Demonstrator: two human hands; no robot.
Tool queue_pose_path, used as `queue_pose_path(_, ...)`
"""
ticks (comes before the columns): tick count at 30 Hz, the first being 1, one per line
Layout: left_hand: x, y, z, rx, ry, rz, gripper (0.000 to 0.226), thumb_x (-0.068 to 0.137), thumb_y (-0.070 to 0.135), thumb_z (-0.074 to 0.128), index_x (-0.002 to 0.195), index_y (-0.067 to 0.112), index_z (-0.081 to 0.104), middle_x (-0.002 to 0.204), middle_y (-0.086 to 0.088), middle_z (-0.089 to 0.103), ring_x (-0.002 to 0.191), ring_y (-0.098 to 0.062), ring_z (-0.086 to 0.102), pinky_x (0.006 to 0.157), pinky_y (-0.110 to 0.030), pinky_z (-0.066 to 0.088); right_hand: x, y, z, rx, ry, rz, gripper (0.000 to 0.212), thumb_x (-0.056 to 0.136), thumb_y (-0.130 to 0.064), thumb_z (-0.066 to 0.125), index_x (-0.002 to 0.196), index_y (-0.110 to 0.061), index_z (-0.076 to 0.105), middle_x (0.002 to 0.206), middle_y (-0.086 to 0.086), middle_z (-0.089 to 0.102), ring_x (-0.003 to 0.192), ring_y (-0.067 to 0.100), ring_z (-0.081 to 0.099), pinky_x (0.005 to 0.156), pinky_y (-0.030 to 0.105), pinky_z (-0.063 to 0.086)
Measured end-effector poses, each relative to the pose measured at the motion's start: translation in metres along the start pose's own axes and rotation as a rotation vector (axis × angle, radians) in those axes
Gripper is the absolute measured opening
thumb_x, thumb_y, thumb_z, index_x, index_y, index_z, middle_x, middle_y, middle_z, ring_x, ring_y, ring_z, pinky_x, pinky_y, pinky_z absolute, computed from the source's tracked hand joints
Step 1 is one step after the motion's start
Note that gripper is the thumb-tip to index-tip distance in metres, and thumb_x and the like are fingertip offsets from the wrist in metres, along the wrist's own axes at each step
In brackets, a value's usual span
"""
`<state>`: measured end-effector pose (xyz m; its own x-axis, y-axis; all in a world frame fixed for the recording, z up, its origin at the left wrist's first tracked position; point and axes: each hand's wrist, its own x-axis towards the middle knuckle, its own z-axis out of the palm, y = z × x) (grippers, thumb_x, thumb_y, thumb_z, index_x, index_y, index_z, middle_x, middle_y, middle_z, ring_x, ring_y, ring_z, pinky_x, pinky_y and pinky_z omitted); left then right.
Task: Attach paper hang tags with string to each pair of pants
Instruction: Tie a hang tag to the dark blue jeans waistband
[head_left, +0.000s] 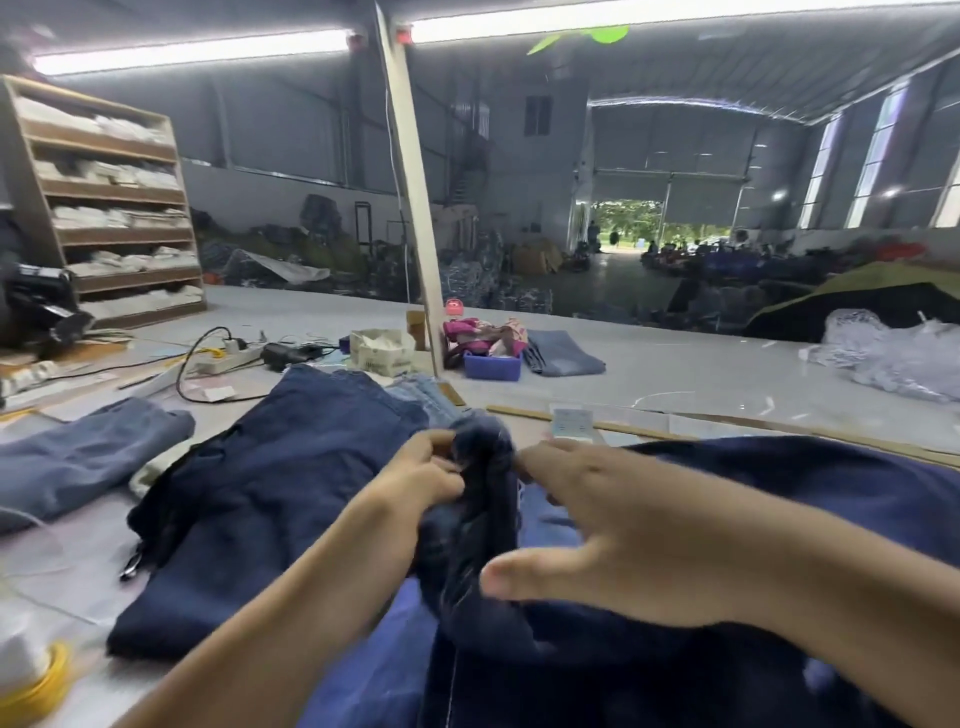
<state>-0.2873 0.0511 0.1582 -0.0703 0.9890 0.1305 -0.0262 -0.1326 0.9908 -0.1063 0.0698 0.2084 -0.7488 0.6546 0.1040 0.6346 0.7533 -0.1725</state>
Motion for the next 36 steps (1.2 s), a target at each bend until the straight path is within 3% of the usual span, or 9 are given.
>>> queue_pose_path(2,0.004,-0.001,0.003,-0.151,-0.108,0.062,0.029,0.071,-0.013,0.053,0.087,0.009,0.062,0.065,-0.01,0.065,0.049,-0.009,0.064,0.047,-0.02,0.047,0.008,-0.001,0.019,0.062,0.037,0.042,0.077,0.07,-0.082,0.054,0.132,-0.042,0.031,0.126,-0.023,0.048,0.111,0.002,0.05,0.091,0.026,0.044)
queue_pose_path(5,0.006,-0.007,-0.002,-0.354,-0.118,-0.036,0.049,0.084,-0.011,0.027,0.113,0.005,0.063,0.08,-0.011,0.072,0.067,-0.019,0.07,0.057,-0.025,0.056,0.014,0.011,0.03,0.213,0.227,0.096,0.044,0.08,-0.05,0.07,0.113,-0.037,0.045,0.1,-0.016,0.066,0.082,0.0,0.06,0.07,0.018,0.048)
queue_pose_path(8,-0.003,-0.013,-0.01,-0.379,-0.17,-0.055,0.044,0.077,0.009,0.055,0.119,0.014,0.068,0.102,-0.014,0.068,0.088,-0.026,0.065,0.077,-0.037,0.054,0.015,0.022,0.029,0.248,0.327,0.155,0.033,0.079,-0.026,0.069,0.105,-0.034,0.05,0.083,-0.007,0.069,0.069,0.005,0.061,0.069,0.031,0.052)
queue_pose_path(14,-0.008,-0.008,-0.011,0.099,0.006,-0.116,0.067,0.061,0.049,0.075,0.119,0.025,0.054,0.092,-0.002,0.069,0.068,-0.016,0.063,0.051,-0.032,0.051,0.013,0.028,0.026,-0.034,0.392,0.271,0.05,0.082,-0.024,0.057,0.121,-0.029,0.026,0.079,-0.005,0.055,0.071,0.018,0.055,0.066,0.04,0.049)
queue_pose_path(18,-0.016,-0.013,-0.011,0.096,-0.001,0.063,0.068,0.059,0.029,0.081,0.119,0.035,0.051,0.088,0.004,0.069,0.074,-0.013,0.068,0.062,-0.029,0.055,0.012,0.016,0.031,-0.275,0.449,0.177,0.042,0.077,-0.026,0.058,0.113,-0.027,0.036,0.084,-0.001,0.064,0.065,0.025,0.049,0.052,0.034,0.041)
queue_pose_path(22,-0.031,-0.027,-0.013,0.425,-0.011,0.331,0.074,0.063,0.017,0.075,0.121,0.053,0.043,0.085,0.008,0.054,0.076,-0.018,0.058,0.073,-0.042,0.053,0.008,0.026,0.01,-0.162,0.548,0.326,0.037,0.072,-0.021,0.064,0.104,-0.024,0.046,0.074,0.004,0.06,0.066,0.032,0.054,0.057,0.034,0.044)
queue_pose_path(25,-0.044,-0.038,-0.022,0.674,0.032,0.449,0.079,0.062,0.021,0.07,0.125,0.053,0.037,0.085,0.012,0.052,0.081,-0.011,0.055,0.073,-0.028,0.047,-0.006,0.042,-0.01,-0.251,0.685,0.401,0.022,0.068,-0.022,0.061,0.083,-0.024,0.046,0.062,-0.001,0.054,0.057,0.026,0.049,0.053,0.032,0.042)
queue_pose_path(33,-0.052,-0.035,-0.012,0.529,0.047,0.112,0.04,0.066,0.063,0.065,0.096,0.036,0.062,0.061,0.02,0.062,0.058,0.003,0.057,0.062,-0.026,0.046,-0.004,0.047,-0.01,-0.243,0.182,0.619,0.012,0.085,-0.022,0.049,0.078,-0.019,0.057,0.082,0.002,0.064,0.075,0.024,0.059,0.056,0.03,0.041)
queue_pose_path(36,-0.056,-0.036,-0.008,0.782,0.119,0.303,0.023,0.072,0.056,0.056,0.085,0.037,0.059,0.064,0.016,0.06,0.065,0.0,0.055,0.064,-0.032,0.048,-0.008,0.055,-0.015,-0.018,0.227,0.654,0.015,0.084,-0.01,0.052,0.07,-0.009,0.059,0.074,0.011,0.065,0.071,0.029,0.058,0.054,0.031,0.035)
